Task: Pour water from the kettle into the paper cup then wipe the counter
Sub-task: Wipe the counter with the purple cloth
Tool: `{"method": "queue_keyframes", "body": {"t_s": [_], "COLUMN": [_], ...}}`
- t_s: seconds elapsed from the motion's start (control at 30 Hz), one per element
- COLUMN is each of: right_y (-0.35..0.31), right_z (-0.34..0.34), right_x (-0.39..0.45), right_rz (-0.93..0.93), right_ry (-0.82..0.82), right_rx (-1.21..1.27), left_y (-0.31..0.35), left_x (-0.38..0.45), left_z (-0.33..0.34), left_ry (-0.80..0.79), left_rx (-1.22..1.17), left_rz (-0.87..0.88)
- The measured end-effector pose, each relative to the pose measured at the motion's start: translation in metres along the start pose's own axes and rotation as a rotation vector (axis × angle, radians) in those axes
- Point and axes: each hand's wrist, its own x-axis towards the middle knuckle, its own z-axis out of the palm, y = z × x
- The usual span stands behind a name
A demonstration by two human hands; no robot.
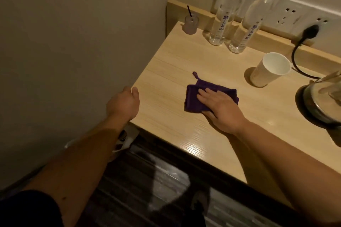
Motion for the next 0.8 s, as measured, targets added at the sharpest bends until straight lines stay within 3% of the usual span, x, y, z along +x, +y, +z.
{"method": "queue_keyframes", "body": {"t_s": [0.17,0.33,0.4,0.5,0.63,0.67,0.8], "right_y": [-0.061,-0.101,-0.112,-0.116,-0.085,-0.076,-0.026], "right_z": [0.024,0.036,0.034,0.010,-0.030,-0.043,-0.079], "right_x": [-0.094,-0.133,-0.144,-0.144,-0.113,-0.100,-0.031], "right_rz": [-0.018,0.059,0.149,0.428,0.736,0.736,0.563], "right_ry": [-0.056,-0.046,-0.017,0.049,0.318,0.339,0.388], "right_rx": [0.025,0.084,0.310,0.855,1.390,1.366,0.799], "left_y": [0.003,0.003,0.003,0.004,0.008,0.010,0.024], "left_x": [-0.004,-0.004,-0.003,-0.004,-0.012,-0.015,-0.030], "left_z": [-0.005,-0.006,-0.006,-0.005,-0.009,-0.011,-0.014], "left_ry": [-0.028,-0.018,-0.017,-0.007,0.047,0.078,0.068], "left_rx": [-0.017,-0.008,-0.008,-0.011,-0.055,-0.064,-0.028], "left_rz": [0.001,0.013,0.018,0.005,0.027,0.059,0.204]}}
